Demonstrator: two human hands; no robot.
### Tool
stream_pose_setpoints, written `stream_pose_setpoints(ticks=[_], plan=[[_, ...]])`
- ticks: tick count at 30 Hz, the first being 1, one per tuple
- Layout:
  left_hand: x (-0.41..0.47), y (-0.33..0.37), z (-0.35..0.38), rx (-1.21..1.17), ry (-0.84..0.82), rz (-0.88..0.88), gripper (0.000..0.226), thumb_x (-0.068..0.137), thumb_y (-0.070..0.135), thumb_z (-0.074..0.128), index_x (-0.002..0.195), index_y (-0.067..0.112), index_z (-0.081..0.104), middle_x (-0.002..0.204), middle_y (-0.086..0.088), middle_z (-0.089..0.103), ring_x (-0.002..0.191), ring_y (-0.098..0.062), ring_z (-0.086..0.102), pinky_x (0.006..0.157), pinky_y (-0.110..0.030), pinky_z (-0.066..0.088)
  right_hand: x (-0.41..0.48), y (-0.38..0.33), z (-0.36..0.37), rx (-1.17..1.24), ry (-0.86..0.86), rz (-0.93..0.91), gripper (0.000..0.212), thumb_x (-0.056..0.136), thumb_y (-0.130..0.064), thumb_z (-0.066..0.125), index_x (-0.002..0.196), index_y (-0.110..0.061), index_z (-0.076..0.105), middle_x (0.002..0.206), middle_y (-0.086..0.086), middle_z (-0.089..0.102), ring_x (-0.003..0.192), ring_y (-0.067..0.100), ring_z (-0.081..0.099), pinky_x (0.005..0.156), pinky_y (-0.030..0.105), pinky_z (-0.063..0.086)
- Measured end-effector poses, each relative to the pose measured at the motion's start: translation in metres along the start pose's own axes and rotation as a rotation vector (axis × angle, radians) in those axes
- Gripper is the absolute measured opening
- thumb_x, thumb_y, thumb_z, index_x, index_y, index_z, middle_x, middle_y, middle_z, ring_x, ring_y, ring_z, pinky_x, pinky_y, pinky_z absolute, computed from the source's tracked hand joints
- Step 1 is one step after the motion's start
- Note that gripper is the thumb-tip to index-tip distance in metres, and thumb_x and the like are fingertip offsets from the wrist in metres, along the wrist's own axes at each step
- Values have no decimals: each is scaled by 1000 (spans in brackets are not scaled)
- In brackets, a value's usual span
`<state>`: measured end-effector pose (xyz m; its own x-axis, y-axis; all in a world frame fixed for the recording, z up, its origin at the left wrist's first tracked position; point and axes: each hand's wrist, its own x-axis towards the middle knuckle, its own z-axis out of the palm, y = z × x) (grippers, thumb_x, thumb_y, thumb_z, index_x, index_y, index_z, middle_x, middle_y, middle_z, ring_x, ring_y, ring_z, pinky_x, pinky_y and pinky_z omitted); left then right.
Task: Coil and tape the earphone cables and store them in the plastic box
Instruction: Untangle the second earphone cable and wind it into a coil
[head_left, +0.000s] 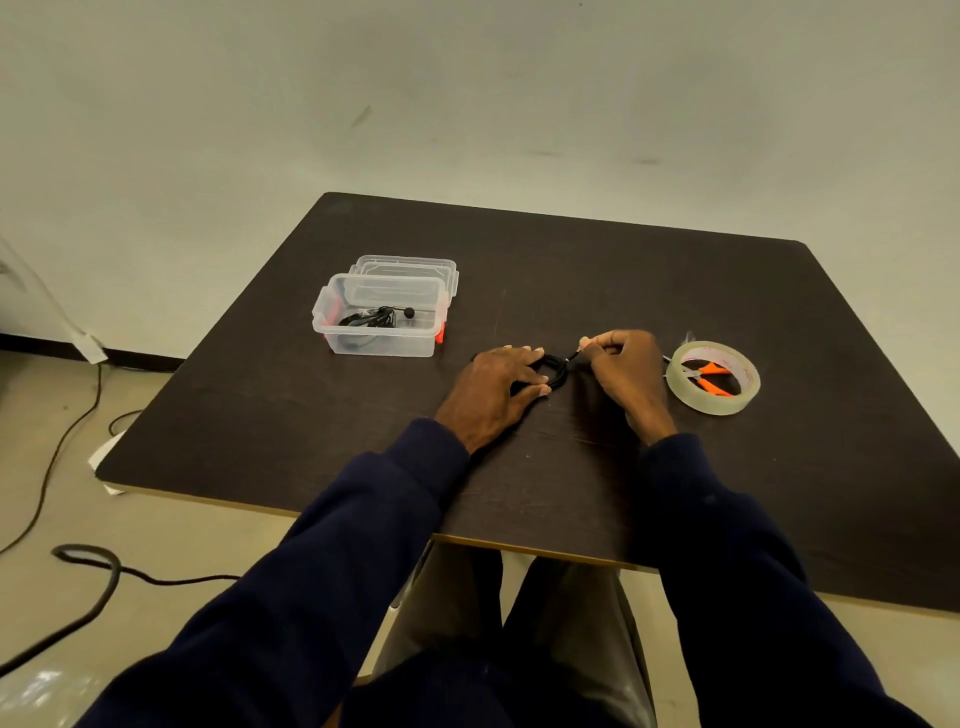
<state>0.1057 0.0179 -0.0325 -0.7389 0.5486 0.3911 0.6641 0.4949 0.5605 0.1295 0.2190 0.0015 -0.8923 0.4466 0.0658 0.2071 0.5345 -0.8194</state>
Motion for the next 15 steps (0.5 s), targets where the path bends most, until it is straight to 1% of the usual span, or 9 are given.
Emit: stream_pose_setpoints(ticks=[2,6,8,10,11,15], plan=[[0,-1,1,2,8,-1,27,91,27,77,116,16,77,140,-7,64,135,-20,56,119,-44,39,-2,1,0,-9,10,0,18,99,-26,67,108,-14,76,94,-3,71,80,0,61,72,22,48],[-1,0,-1,-22,33,-19,35,89,28,79,122,18,74,139,-4,65,136,-18,56,120,-43,37,-6,2,5,-28,57,-13,18,101,-23,62,112,-14,74,94,-6,69,78,-3,59,67,13,43],[-1,-1,-1,-42,41,-33,38,87,28,80,123,18,74,139,-3,66,135,-18,56,120,-43,37,-8,3,9,-38,71,-24,18,101,-19,61,113,-13,73,98,-4,70,79,-2,60,70,14,46],[-1,0,-2,-56,46,-43,40,86,28,82,123,16,73,137,-4,67,135,-17,56,120,-43,37,-13,3,11,-43,82,-50,19,101,-17,61,115,-13,72,102,-3,71,86,3,63,78,20,52],[-1,0,-2,-64,53,-44,41,85,28,83,123,16,73,136,-4,67,135,-17,56,121,-42,36,-15,4,13,-44,93,-67,19,101,-17,61,116,-13,72,103,-3,71,88,4,63,79,20,52],[-2,5,-6,-137,93,-64,47,82,30,85,125,15,73,133,-3,69,132,-14,58,122,-37,35,-21,7,15,-13,131,-119,20,101,-13,59,117,-15,71,106,-4,70,87,0,62,74,11,45]])
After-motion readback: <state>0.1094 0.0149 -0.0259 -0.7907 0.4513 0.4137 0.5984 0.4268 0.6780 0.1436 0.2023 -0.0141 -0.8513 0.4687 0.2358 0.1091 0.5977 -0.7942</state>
